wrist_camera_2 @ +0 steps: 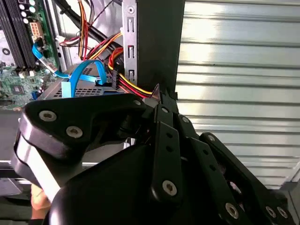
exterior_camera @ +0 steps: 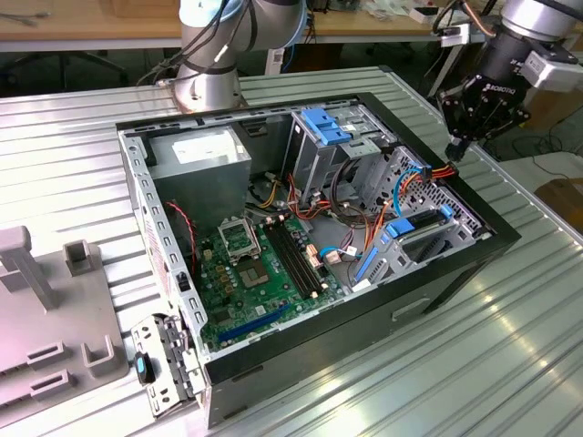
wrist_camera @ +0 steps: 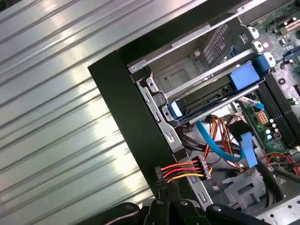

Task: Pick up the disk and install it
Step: 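Insert the first disk wire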

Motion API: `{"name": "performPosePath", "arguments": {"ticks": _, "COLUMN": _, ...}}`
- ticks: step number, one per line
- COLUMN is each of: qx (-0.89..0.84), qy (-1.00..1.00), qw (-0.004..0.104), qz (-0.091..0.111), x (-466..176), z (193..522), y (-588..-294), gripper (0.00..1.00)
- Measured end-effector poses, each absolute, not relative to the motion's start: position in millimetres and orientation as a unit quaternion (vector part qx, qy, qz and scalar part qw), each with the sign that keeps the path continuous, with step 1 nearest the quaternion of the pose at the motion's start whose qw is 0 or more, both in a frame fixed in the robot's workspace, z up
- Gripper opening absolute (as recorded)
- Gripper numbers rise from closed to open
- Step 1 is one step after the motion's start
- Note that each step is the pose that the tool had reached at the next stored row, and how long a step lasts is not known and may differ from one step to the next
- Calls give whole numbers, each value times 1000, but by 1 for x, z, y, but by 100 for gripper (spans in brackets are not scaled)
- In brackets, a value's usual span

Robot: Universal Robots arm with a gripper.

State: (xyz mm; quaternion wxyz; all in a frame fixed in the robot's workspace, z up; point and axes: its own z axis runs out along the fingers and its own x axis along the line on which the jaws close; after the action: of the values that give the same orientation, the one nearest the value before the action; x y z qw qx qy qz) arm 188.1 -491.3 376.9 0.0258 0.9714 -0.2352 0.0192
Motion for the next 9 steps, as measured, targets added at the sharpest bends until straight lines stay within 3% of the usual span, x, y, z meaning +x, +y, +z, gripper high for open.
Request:
{"name": "performPosePath", "arguments": {"ticks": 7, "qx": 981, "qy": -192, "qw": 23, "qz": 29, "x": 188, "z": 376, "y": -495, "gripper": 11}}
{"name": "performPosePath", "arguments": {"ticks": 9, "qx": 982, "qy": -184, "qw": 22, "qz": 33, "x": 188, "z": 376, "y": -496, "gripper": 17}}
